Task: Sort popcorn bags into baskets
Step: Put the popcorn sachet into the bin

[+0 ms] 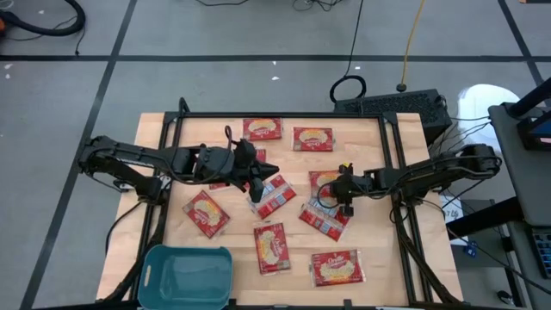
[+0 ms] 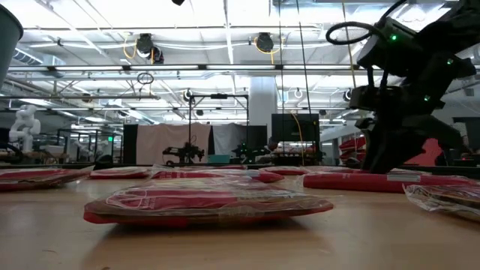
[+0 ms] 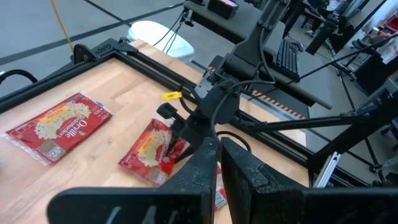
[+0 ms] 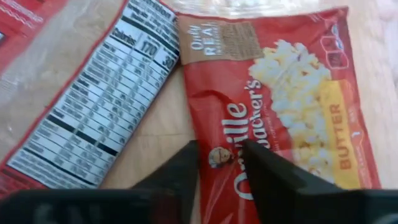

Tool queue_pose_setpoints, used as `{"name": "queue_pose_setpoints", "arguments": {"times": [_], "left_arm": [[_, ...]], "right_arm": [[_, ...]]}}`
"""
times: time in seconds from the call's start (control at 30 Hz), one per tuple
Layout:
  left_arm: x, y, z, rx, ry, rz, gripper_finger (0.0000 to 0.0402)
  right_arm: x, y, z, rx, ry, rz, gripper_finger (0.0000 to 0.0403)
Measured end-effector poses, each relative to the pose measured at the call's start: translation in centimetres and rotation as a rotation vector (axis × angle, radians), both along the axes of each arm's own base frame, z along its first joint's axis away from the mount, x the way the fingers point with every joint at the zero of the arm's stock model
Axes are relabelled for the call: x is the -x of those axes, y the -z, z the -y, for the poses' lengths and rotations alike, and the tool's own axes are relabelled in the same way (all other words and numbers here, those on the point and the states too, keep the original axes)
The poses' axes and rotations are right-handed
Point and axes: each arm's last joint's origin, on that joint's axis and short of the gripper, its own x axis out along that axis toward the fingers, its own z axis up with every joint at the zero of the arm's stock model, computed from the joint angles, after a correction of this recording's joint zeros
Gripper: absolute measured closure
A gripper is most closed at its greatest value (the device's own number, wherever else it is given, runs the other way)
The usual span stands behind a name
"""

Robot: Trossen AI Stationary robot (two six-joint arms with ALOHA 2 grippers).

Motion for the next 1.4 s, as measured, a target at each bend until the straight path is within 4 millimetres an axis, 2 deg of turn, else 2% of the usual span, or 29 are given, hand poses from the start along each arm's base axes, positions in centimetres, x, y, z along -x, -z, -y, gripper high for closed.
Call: {"name": "queue_pose_setpoints", "arguments": {"times": [0.13,0.3,0.47,0.6,0.67,0.8,1.03,1.13,1.27,1.4], "left_arm": [[0.0,0.0,0.0,0.0,0.0,0.0,0.0376],[0.0,0.0,0.0,-0.004,0.002,-0.001,0.0376],[0.0,0.2,0.0,-0.061,0.018,-0.029,0.0376],[-1.0,1.6,0.0,-0.169,0.032,-0.104,0.0375],[-2.1,2.4,0.2,-0.206,0.047,-0.114,0.0369],[-4.0,4.8,0.5,-0.233,0.062,-0.177,0.0325],[-7.0,9.6,0.9,-0.237,0.081,-0.293,0.0182],[-7.8,11.5,1.2,-0.236,0.13,-0.343,0.0133],[-8.7,13.2,1.5,-0.24,0.21,-0.375,0.0098],[-9.6,14.9,1.8,-0.24,0.282,-0.384,0.0094]], "right_arm": [[0.0,0.0,0.0,-0.006,0.004,0.003,0.0389],[-0.3,-0.5,-0.2,-0.07,0.021,0.045,0.04],[-0.9,-1.9,-0.3,-0.141,0.091,0.145,0.0403],[-1.3,-2.8,-0.3,-0.174,0.13,0.185,0.0403],[-1.5,-3.3,-0.4,-0.207,0.118,0.209,0.0403],[-1.9,-4.0,-0.6,-0.297,0.079,0.227,0.0403],[-2.0,-4.6,-0.9,-0.417,0.076,0.242,0.0403],[-2.0,-4.7,-1.0,-0.452,0.056,0.248,0.0403],[-2.0,-5.2,-1.1,-0.494,0.057,0.279,0.0403],[-2.1,-5.3,-1.1,-0.502,0.067,0.29,0.0403]]}}
